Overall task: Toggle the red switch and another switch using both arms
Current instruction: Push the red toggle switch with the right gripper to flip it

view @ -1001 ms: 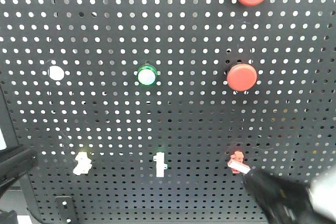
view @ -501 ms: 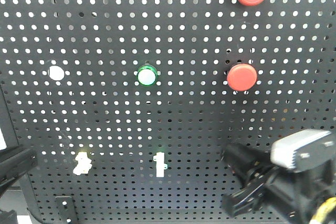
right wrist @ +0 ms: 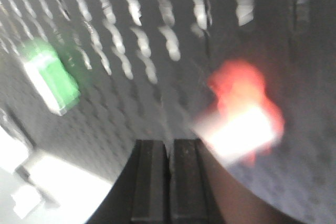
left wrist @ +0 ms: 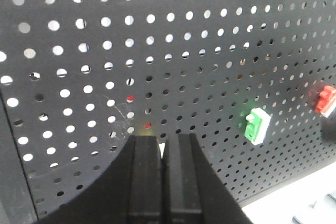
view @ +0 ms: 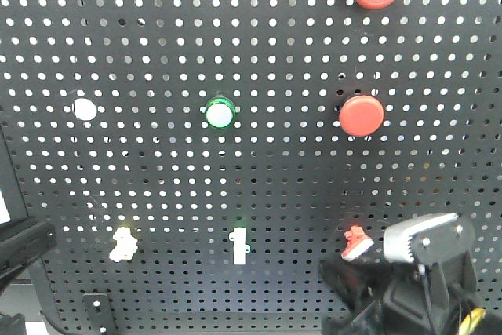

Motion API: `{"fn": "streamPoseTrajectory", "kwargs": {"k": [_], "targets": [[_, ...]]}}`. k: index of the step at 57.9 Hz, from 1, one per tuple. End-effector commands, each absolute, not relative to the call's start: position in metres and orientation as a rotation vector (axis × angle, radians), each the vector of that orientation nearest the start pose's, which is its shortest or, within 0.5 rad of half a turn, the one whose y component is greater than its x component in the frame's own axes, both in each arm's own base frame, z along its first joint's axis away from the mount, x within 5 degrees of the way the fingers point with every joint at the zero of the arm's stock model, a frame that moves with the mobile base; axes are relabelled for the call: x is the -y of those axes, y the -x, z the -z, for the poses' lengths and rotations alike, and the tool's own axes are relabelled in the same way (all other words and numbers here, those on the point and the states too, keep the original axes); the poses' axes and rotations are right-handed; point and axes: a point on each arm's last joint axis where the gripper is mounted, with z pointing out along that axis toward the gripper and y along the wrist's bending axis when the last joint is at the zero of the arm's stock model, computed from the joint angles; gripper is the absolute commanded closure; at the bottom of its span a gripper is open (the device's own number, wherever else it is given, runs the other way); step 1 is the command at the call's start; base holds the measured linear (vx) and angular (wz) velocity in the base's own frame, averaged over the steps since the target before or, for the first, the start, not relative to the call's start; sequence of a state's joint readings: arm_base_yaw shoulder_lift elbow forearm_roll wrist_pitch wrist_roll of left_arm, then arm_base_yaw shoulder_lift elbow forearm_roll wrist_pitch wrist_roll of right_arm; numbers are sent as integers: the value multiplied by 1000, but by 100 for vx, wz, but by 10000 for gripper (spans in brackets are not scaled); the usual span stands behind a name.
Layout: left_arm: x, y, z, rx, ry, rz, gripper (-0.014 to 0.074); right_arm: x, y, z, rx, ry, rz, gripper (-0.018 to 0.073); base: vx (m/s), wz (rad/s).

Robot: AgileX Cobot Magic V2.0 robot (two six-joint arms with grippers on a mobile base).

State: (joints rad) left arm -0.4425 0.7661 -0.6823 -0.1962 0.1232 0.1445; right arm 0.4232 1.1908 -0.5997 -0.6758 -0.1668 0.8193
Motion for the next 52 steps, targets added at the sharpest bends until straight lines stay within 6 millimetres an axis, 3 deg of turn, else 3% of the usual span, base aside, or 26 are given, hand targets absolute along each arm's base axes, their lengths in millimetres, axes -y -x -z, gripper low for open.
{"fn": "streamPoseTrajectory", "kwargs": {"k": [1,11,23,52], "targets": [[70,-146,-378,-1546,-307,398,594,-110,-215,-288,-1845,347,-539,566,0,0],[70,-146,-378,-1546,-307,398,594,-111,-195,-314,-1697,434,-611,566,0,0],[70,-146,-377,-1553,-310,398,594,-101,-174,-338,-1555,497,-550,566,0,0],[71,-146,-375,-1574,-318,399,594,-97,-165,-346,-1503,510,-529,566,0,0]]}}
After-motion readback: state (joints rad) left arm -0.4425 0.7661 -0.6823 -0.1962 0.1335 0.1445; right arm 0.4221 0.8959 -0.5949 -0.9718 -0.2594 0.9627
